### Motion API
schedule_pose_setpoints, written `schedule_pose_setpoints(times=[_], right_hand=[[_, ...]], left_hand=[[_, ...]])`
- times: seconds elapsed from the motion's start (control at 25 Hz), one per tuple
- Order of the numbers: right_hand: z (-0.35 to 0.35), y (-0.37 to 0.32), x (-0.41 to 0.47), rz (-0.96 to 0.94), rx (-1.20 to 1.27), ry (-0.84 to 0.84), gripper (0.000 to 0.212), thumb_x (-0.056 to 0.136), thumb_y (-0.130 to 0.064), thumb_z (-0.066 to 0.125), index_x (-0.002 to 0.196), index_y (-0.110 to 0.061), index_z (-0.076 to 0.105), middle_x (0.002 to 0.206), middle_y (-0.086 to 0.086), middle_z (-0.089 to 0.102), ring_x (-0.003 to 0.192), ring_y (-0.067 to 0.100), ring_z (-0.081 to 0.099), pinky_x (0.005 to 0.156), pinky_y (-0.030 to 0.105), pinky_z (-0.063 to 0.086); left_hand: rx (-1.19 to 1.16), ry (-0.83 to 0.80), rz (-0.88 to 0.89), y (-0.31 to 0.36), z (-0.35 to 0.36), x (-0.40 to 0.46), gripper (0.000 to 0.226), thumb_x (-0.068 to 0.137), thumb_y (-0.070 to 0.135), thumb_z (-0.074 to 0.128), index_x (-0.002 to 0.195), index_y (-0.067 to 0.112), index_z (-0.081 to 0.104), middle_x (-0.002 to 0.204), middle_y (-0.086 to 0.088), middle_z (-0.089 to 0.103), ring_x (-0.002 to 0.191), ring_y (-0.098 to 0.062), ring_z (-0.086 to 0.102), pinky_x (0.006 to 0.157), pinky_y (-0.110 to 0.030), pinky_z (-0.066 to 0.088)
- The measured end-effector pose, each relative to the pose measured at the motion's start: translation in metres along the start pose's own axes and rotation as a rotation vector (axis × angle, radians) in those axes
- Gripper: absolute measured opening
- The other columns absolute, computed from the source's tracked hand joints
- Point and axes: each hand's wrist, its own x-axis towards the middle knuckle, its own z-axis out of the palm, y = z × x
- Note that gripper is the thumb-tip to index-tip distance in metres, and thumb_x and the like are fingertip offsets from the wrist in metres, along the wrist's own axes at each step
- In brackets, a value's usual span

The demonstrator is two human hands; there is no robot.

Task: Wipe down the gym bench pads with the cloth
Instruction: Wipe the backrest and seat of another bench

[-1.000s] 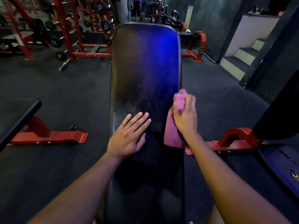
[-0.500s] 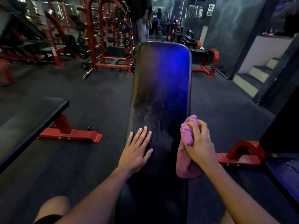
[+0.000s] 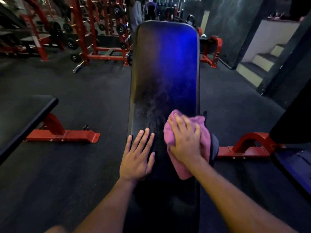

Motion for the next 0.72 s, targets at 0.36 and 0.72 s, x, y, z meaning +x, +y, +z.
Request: schedule_pose_setpoints(times=[0.36,0.72], right_hand=[[0.005,0.019,-0.006,-0.177,0.015,0.014,0.078,0.076,-0.028,0.052,0.152,-0.015,0.048,0.160,0.003,0.043,0.140,0.030,0.046,0.107,0.052,0.039],[0.006,0.012,-0.088,-0.002,0.101,-0.019,0.071,0.083,-0.025,0.052,0.153,-0.022,0.047,0.164,-0.004,0.038,0.148,0.022,0.038,0.114,0.053,0.034]], left_hand=[[-0.015,0.012,0.011,0.000,0.000,-0.002,0.063,0.103,0.039,0.042,0.161,0.016,0.036,0.171,-0.003,0.026,0.158,-0.020,0.023,0.127,-0.055,0.021],[-0.014,0.000,0.004,0.002,-0.002,-0.004,0.063,0.103,0.039,0.043,0.161,0.016,0.036,0.171,-0.003,0.025,0.159,-0.020,0.022,0.125,-0.055,0.025]])
